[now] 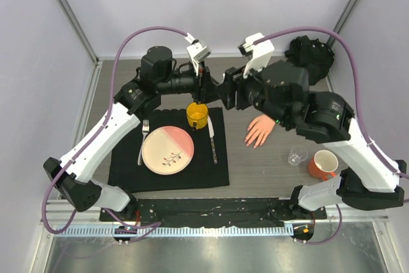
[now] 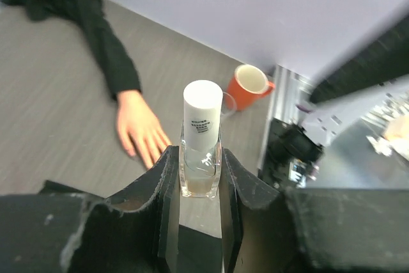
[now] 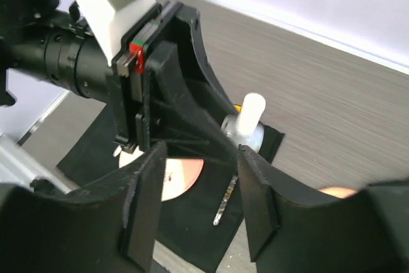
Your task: Paint the nails
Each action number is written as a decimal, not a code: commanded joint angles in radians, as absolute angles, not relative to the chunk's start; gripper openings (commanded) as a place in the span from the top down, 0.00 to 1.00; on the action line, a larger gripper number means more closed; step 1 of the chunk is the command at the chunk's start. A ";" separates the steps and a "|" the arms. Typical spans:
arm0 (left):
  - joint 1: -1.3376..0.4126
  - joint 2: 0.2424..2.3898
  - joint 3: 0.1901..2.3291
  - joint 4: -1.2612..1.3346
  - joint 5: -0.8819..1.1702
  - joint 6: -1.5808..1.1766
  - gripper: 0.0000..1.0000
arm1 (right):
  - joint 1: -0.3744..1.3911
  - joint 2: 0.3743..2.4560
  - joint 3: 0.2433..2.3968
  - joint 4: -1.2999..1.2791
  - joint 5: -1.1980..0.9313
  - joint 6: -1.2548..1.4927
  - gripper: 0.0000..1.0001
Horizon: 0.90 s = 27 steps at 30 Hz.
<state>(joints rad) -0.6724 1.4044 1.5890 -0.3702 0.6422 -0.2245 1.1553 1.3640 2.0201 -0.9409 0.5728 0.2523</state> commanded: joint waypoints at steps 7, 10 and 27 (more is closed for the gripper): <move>-0.672 1.378 1.522 -0.030 1.041 -0.448 1.00 | 0.746 1.287 2.002 -0.882 -0.342 0.140 0.44; -0.672 1.379 1.511 -0.005 1.063 -0.492 1.00 | 0.698 1.282 1.996 -0.885 -0.431 0.127 0.44; -0.658 1.384 1.557 0.003 0.996 -0.493 1.00 | 0.612 1.313 1.970 -0.885 -0.592 0.118 0.92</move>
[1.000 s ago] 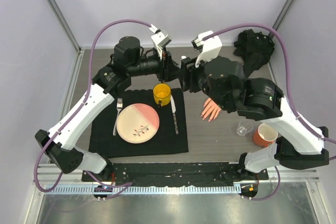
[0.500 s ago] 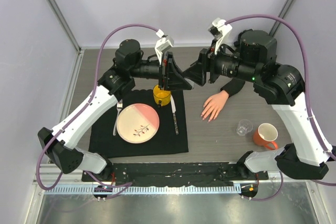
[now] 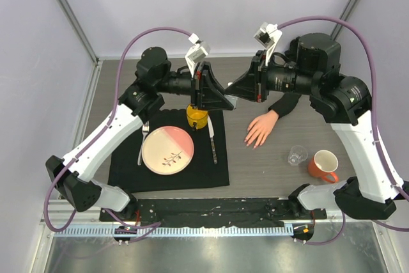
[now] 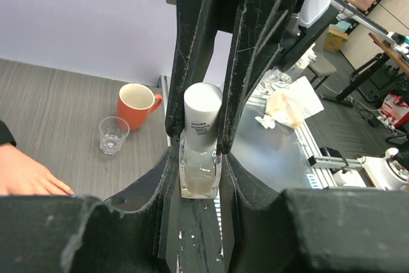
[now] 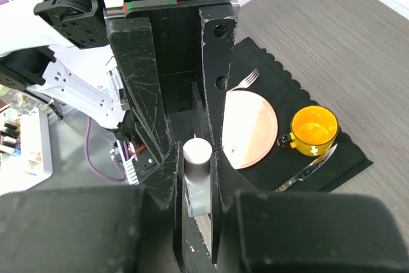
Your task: Paint the nails
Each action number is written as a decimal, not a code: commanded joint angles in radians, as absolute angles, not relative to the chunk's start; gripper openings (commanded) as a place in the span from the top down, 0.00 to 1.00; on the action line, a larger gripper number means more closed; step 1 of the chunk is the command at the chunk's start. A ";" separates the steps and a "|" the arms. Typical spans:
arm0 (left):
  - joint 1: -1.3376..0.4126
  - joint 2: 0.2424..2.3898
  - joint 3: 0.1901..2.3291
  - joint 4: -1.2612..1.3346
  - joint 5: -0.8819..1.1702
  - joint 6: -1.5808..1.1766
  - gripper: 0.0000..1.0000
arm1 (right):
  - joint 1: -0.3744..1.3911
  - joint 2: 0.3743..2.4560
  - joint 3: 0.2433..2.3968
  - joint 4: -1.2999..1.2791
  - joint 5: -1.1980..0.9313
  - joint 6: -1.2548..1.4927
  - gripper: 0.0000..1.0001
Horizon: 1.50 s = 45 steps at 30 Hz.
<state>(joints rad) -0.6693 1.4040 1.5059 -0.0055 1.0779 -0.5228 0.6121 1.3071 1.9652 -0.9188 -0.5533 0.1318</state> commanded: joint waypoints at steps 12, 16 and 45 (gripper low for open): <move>-0.658 1.497 1.790 -0.318 0.413 -0.321 1.00 | 1.059 1.414 2.028 -0.991 0.791 0.331 0.99; -0.660 1.536 1.847 -0.341 0.422 -0.318 1.00 | 1.167 1.555 2.215 -1.116 0.951 0.357 0.99; -0.650 1.364 1.531 0.032 1.017 -0.522 1.00 | 0.566 1.384 2.097 -0.968 -0.713 0.202 0.41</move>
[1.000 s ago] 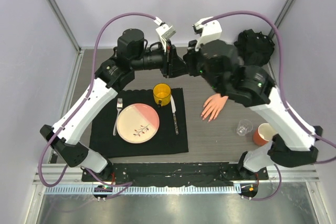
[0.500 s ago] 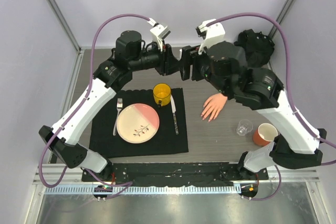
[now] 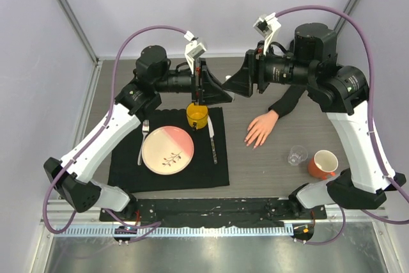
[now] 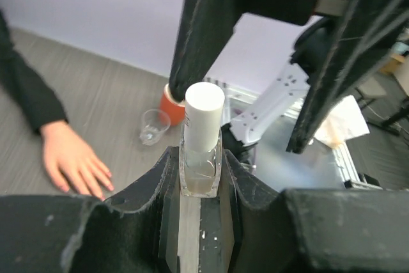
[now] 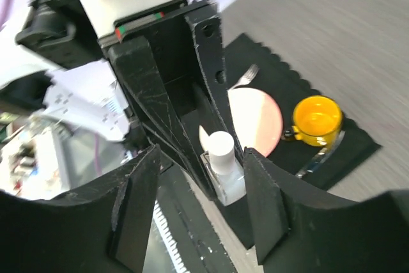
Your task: Paint the nails
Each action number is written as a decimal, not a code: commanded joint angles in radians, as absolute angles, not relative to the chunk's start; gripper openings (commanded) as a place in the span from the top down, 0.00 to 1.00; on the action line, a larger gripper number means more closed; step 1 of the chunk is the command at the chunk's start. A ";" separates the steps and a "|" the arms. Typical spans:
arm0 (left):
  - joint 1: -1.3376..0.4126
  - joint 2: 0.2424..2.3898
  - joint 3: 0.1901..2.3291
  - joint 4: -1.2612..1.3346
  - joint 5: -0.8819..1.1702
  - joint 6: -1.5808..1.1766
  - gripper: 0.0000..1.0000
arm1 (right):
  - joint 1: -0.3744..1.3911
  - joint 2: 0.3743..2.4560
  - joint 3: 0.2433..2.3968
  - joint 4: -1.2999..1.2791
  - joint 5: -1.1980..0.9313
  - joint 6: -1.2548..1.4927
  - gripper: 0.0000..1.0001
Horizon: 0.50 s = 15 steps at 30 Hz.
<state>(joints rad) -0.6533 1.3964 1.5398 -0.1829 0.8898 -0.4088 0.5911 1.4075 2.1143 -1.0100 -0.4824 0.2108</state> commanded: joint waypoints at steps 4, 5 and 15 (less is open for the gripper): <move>-0.650 1.370 1.539 0.049 1.045 -0.541 1.00 | 0.560 1.374 2.056 -0.942 -0.738 0.206 0.46; -0.650 1.370 1.539 0.052 1.045 -0.541 1.00 | 0.558 1.373 2.039 -0.939 -0.738 0.204 0.49; -0.644 1.361 1.536 0.052 1.060 -0.541 1.00 | 0.555 1.347 1.991 -0.873 -0.730 0.213 0.64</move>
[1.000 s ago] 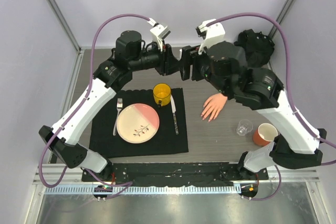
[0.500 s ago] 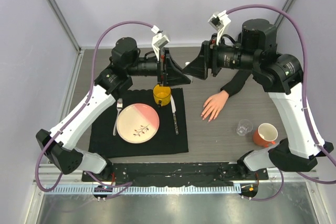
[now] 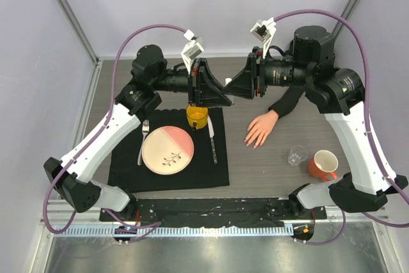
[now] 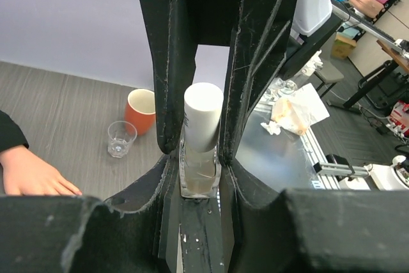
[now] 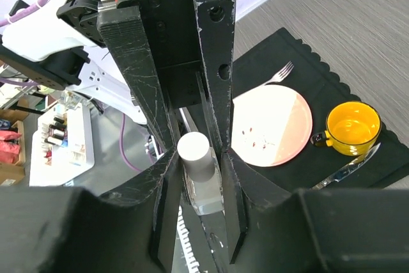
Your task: Paint the nails
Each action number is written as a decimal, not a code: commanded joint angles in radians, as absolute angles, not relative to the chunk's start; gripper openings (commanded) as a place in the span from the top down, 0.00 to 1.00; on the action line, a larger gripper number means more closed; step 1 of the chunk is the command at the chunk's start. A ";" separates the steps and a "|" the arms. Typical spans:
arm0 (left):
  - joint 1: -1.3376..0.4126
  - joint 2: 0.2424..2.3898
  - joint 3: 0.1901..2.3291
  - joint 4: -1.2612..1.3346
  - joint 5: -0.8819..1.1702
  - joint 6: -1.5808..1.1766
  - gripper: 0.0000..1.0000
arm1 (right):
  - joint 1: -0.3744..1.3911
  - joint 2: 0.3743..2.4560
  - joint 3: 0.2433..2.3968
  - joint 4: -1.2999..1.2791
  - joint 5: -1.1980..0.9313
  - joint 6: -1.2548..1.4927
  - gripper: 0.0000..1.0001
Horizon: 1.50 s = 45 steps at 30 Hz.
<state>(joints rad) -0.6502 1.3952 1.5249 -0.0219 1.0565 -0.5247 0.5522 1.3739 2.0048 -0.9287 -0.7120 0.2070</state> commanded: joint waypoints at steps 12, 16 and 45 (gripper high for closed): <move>-0.644 1.350 1.555 -0.066 0.874 -0.483 1.00 | 0.557 1.333 1.956 -0.850 -0.638 0.236 0.99; -0.644 1.381 1.658 -0.208 0.662 -0.442 1.00 | 0.688 1.298 1.917 -0.896 -0.260 0.192 0.99; -0.644 1.335 1.522 -0.116 0.894 -0.472 1.00 | 0.914 1.312 2.100 -0.979 0.010 0.157 0.29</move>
<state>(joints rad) -0.6456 1.3949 1.5753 -0.3317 0.7033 -0.3676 1.0283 1.3834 2.1052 -1.0039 0.3897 0.2062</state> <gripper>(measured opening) 0.288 0.673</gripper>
